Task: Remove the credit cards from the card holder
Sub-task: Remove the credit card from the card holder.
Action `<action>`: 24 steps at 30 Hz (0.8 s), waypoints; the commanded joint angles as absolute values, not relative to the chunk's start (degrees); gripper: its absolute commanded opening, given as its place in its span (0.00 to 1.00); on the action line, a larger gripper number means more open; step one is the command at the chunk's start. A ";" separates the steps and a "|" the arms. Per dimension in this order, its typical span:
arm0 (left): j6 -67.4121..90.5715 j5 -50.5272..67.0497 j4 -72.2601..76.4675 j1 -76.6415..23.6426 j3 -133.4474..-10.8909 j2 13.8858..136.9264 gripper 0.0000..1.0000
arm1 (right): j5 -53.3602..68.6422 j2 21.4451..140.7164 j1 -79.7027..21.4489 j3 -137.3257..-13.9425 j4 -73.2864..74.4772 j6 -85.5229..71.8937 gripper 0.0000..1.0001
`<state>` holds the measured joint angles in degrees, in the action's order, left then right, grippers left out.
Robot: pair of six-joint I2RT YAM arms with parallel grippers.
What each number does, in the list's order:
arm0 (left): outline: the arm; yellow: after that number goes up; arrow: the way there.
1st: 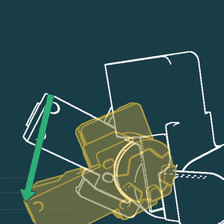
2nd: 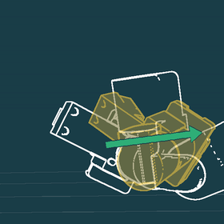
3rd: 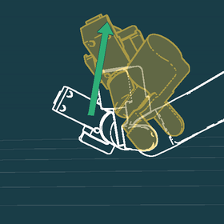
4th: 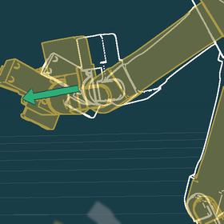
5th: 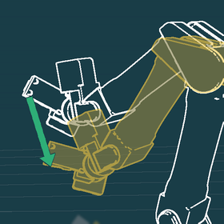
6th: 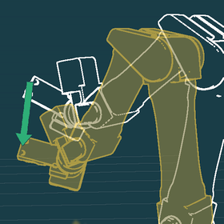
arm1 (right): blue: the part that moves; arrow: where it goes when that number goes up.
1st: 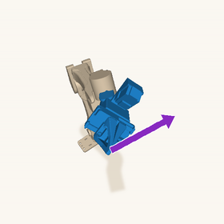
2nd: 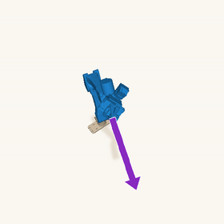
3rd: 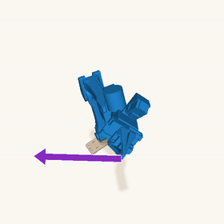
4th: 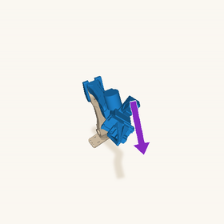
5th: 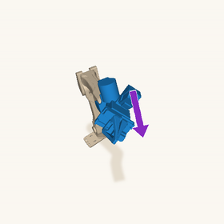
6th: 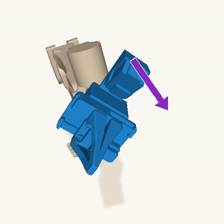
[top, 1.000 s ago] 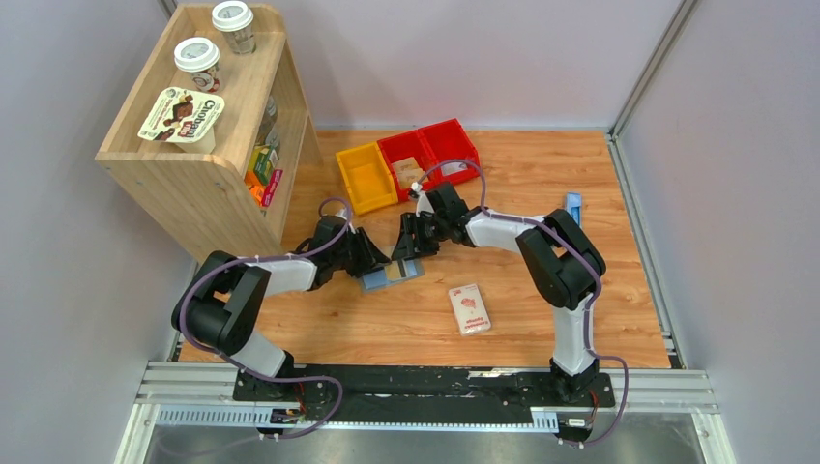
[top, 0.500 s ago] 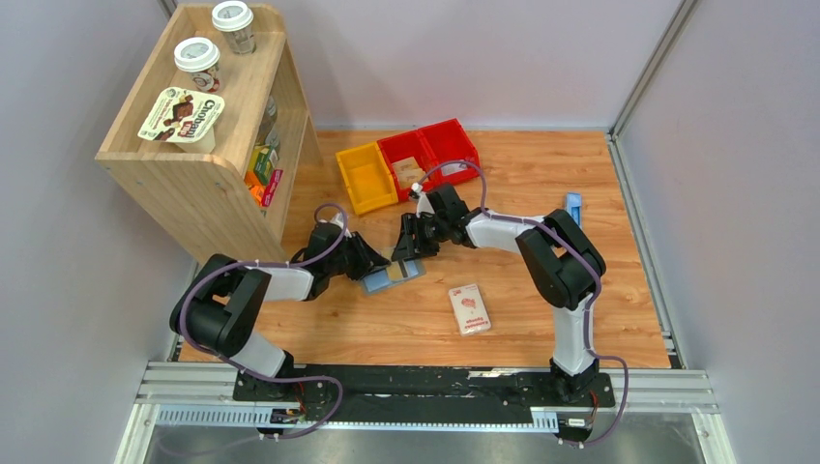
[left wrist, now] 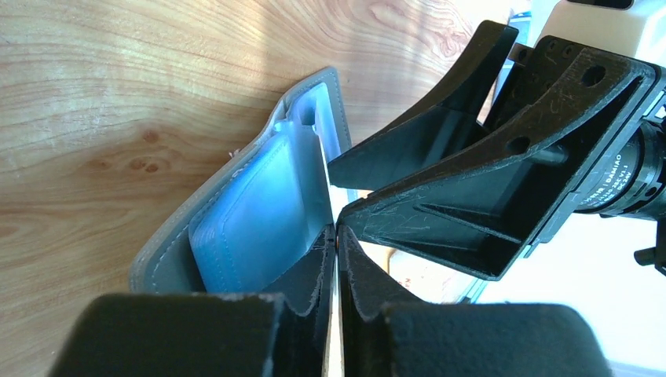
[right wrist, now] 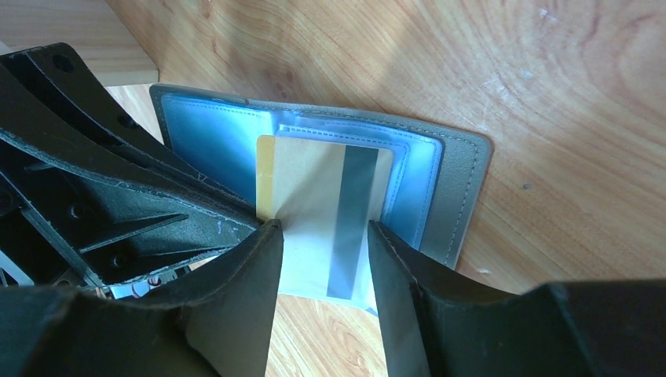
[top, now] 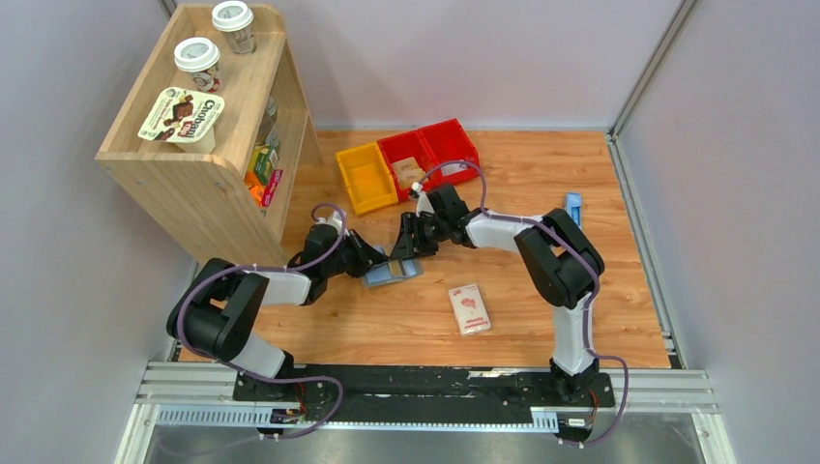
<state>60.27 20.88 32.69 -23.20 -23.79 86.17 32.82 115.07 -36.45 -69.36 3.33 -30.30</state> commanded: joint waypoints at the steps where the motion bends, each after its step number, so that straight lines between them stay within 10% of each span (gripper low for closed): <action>1: 61.52 24.17 39.99 -23.38 -24.69 87.09 0.12 | 33.13 117.07 -37.00 -68.47 2.73 -30.67 0.50; 24: 58.01 21.62 28.84 -22.68 -22.33 80.87 0.00 | 28.04 119.18 -36.91 -68.73 6.68 -30.06 0.49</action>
